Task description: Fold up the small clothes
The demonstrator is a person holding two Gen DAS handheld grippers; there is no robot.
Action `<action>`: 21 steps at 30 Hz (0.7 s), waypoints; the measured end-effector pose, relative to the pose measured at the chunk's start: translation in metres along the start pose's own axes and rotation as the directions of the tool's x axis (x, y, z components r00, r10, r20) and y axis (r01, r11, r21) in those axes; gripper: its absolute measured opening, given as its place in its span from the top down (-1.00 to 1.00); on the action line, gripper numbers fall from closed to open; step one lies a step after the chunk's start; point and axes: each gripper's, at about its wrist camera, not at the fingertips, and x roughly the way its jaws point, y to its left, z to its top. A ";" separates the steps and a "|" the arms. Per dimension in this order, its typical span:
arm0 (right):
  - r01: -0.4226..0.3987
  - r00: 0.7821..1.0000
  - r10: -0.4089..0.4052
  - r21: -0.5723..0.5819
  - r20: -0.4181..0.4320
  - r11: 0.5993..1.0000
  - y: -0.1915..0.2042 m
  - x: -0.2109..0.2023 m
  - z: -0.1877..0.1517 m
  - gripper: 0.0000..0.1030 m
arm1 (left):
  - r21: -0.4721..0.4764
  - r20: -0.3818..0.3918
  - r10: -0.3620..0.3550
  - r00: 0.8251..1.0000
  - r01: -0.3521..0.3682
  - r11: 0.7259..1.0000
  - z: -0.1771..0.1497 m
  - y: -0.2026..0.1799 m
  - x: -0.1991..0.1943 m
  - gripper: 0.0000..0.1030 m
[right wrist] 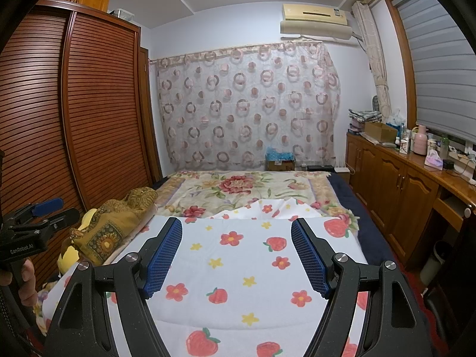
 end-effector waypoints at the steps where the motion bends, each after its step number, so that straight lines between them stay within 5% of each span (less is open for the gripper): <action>1: 0.001 1.000 -0.001 0.000 0.000 1.000 0.000 0.000 0.000 -0.51 | 0.000 0.000 0.000 1.000 0.000 1.000 0.000 0.000 0.000 -0.60; 21: -0.002 1.000 0.002 -0.002 0.002 1.000 -0.001 0.000 0.000 -0.51 | -0.002 0.001 -0.001 1.000 0.001 1.000 -0.002 0.001 0.000 -0.60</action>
